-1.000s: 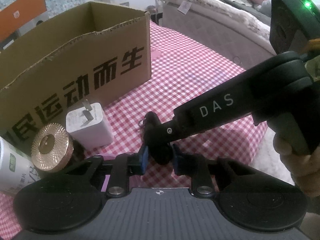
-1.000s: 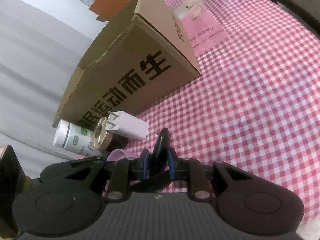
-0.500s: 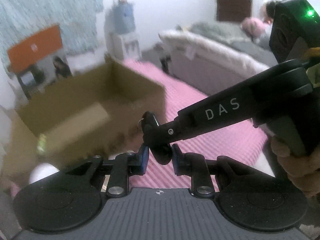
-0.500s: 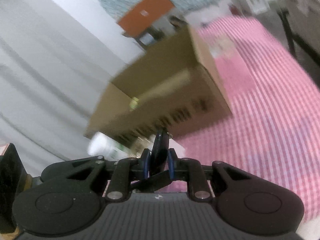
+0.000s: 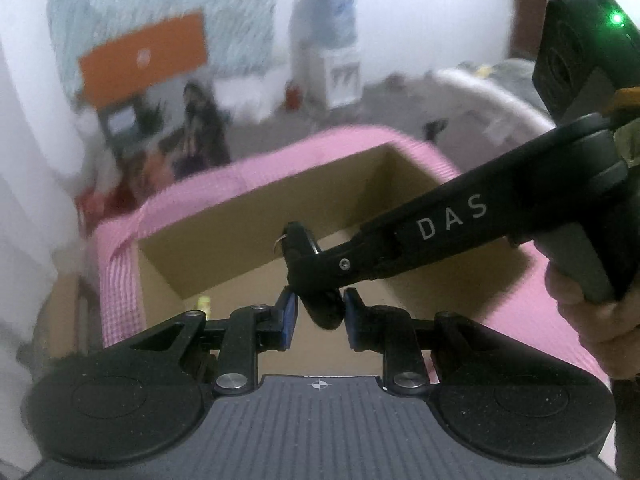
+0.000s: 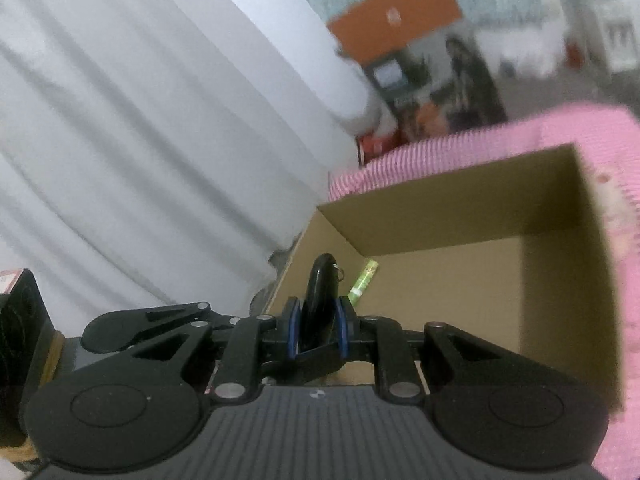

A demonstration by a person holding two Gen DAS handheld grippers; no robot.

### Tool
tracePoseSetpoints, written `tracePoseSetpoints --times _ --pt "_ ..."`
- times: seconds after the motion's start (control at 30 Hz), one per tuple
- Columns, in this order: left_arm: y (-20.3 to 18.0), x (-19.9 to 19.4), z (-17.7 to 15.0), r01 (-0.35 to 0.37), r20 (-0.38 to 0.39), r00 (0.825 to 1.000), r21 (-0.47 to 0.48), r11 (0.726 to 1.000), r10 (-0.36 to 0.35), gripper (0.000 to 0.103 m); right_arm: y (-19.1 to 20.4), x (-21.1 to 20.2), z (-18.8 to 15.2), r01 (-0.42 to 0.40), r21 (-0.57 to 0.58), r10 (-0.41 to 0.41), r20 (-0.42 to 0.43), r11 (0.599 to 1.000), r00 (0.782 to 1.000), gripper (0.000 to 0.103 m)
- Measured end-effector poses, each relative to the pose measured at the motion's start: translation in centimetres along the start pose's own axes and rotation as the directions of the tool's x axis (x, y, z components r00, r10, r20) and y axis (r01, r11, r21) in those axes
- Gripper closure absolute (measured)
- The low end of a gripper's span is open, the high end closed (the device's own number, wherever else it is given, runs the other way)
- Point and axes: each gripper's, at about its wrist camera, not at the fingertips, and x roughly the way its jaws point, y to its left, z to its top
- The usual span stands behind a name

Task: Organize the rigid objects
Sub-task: 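Carry the black oval object with the right gripper into the box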

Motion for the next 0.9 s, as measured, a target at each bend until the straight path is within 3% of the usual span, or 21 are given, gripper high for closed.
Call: tracePoseSetpoints --times 0.2,0.47,0.67,0.9 --pt "3.8 6.3 1.4 -0.013 -0.160 0.987 -0.070 0.997 0.002 0.079 -4.0 8.7 4.6 0.000 0.147 0.028 -0.185 0.989 0.982 0.083" --pt "5.3 10.8 0.5 -0.078 -0.280 0.958 -0.082 0.994 0.052 0.079 -7.8 15.7 5.7 0.042 0.239 0.037 -0.316 0.970 0.948 0.083" --pt "5.8 11.3 0.3 -0.098 -0.303 0.951 -0.085 0.991 0.068 0.070 -8.0 18.2 5.4 0.047 0.256 0.048 -0.354 0.966 0.934 0.084" --pt "5.5 9.1 0.3 -0.089 -0.247 0.967 -0.083 0.993 0.066 0.053 -8.1 18.6 5.4 0.053 0.255 0.042 -0.356 0.966 0.933 0.081"
